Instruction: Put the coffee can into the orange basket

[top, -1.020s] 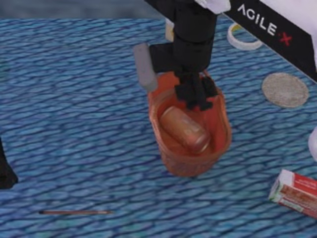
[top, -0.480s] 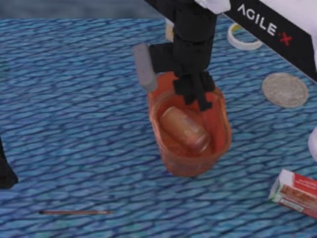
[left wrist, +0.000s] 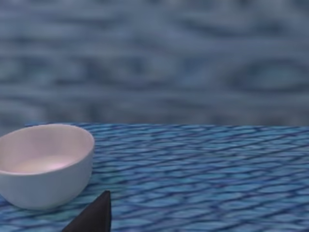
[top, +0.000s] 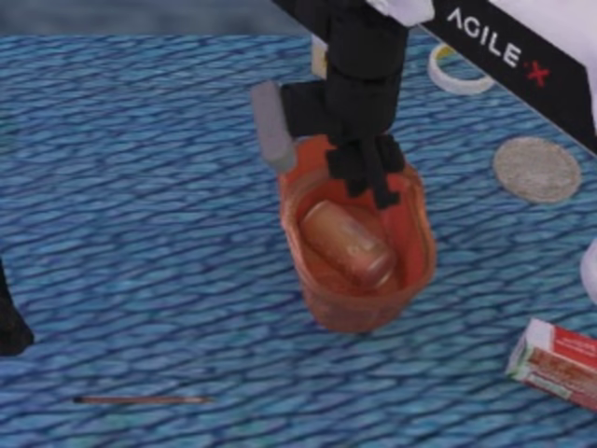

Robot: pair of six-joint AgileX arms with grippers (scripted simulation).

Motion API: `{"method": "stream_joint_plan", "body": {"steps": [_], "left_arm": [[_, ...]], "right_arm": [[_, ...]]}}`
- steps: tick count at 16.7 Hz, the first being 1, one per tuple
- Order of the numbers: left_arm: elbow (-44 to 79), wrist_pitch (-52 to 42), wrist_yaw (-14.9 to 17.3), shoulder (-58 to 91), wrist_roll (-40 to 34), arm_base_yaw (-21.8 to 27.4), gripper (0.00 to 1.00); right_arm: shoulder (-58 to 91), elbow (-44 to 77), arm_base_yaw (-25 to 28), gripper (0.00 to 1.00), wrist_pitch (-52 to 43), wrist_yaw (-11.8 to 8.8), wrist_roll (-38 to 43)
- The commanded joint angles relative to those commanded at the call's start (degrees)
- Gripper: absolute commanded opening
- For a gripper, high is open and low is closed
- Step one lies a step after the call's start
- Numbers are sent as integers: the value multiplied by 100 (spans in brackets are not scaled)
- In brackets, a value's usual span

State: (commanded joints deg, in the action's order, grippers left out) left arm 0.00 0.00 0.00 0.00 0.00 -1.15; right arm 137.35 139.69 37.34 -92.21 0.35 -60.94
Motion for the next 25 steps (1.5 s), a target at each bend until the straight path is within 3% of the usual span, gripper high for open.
{"method": "stream_joint_plan", "body": {"steps": [18, 25], "left_arm": [[0, 0, 0, 0, 0, 0, 100], [0, 0, 0, 0, 0, 0, 100]], "right_arm": [[11, 22, -9, 0, -15, 2, -2], [499, 1730, -96, 0, -1170, 7, -133]]}}
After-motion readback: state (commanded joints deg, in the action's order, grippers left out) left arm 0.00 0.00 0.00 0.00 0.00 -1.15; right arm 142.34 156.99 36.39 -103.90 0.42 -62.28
